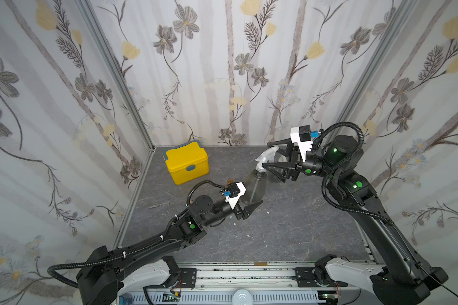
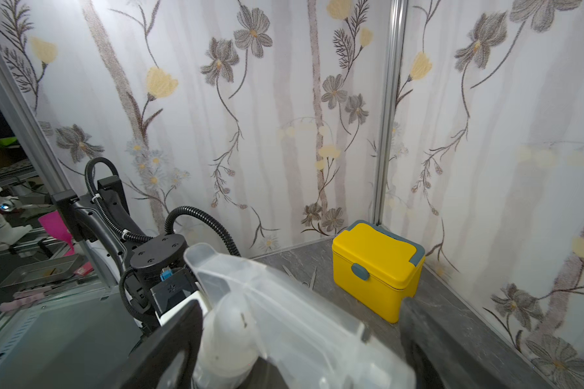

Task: Attach spray nozzles to spray bottles
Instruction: Screw the spray nozzle on the spray bottle.

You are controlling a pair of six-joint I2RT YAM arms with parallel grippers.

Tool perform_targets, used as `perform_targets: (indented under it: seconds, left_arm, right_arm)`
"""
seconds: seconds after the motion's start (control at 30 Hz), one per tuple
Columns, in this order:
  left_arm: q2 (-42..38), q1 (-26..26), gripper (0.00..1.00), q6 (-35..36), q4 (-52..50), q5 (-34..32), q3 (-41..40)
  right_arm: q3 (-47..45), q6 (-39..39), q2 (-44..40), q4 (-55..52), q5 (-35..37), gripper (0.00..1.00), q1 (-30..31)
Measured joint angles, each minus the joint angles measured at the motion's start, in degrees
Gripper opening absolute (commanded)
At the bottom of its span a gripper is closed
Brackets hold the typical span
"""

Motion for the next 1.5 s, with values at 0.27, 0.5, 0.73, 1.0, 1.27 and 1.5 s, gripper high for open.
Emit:
perform_targets:
  seconds: [0.27, 0.5, 0.73, 1.0, 1.27, 1.5]
  left_arm:
    - [0.20, 0.00, 0.70, 0.07, -0.39, -0.52, 0.13]
    - [0.61, 0.00, 0.70, 0.26, -0.42, -1.16, 0.13]
    - [0.87, 0.00, 0.70, 1.14, -0.90, -1.79, 0.13]
    - [1.38, 0.00, 0.69, 1.33, -1.42, -2.12, 0.28]
    - [2.16, 0.07, 0.70, 1.29, -4.39, -3.23, 0.81]
    - [2.89, 0.07, 0.70, 1.29, -6.64, -3.69, 1.05]
  right_arm:
    - [-3.23, 5.07, -2.25, 4.33, -5.35, 0.55, -0.04]
    - [-3.93, 8.31, -3.23, 6.51, -6.27, 0.34, 1.01]
    - [-3.30, 6.73, -3.19, 2.99, -0.57, 0.23, 3.58]
    - [1.16, 3.82, -2.36, -4.74, 6.60, 0.15, 5.79]
    - [6.64, -1.51, -0.22, -15.26, 15.43, 0.14, 7.87]
    - [7.32, -4.35, 0.04, -18.73, 20.70, 0.10, 9.44]
